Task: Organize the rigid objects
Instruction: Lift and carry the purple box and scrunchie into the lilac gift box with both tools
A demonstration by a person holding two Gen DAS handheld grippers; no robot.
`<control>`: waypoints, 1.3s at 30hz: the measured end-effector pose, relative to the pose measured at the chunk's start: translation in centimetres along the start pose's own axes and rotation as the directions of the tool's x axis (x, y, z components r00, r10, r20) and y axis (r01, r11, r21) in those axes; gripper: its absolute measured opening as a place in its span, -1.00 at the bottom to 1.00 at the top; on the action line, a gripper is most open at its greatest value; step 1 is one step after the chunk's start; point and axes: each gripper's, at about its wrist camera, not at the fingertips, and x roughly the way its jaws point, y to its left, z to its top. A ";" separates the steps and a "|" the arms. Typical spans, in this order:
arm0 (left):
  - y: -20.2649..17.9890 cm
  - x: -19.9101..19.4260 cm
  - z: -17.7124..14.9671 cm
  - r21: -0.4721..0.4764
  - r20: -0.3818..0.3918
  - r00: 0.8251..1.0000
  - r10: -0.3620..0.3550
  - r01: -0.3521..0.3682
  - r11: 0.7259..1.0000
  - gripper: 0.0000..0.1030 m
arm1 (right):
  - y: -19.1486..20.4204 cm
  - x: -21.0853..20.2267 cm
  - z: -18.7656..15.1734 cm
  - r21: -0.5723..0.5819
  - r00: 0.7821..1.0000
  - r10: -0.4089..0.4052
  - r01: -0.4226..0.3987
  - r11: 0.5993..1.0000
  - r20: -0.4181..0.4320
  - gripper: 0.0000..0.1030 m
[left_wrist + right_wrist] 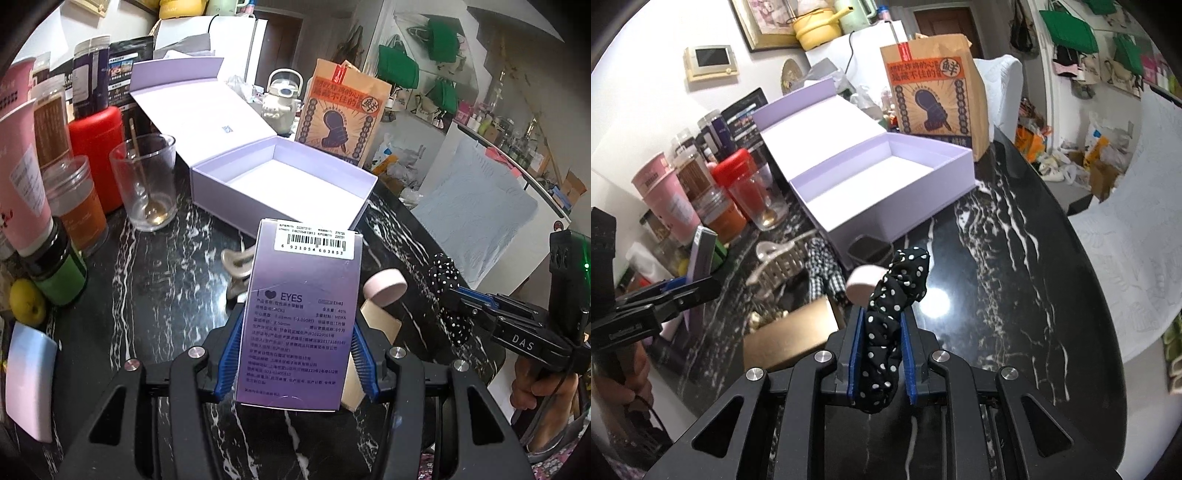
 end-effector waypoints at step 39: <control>-1.2 4.6 14.8 0.117 0.102 0.995 0.000 -0.012 0.993 0.01 | 1.5 3.2 14.3 -0.155 0.986 0.125 -0.108 0.982 0.108 -0.63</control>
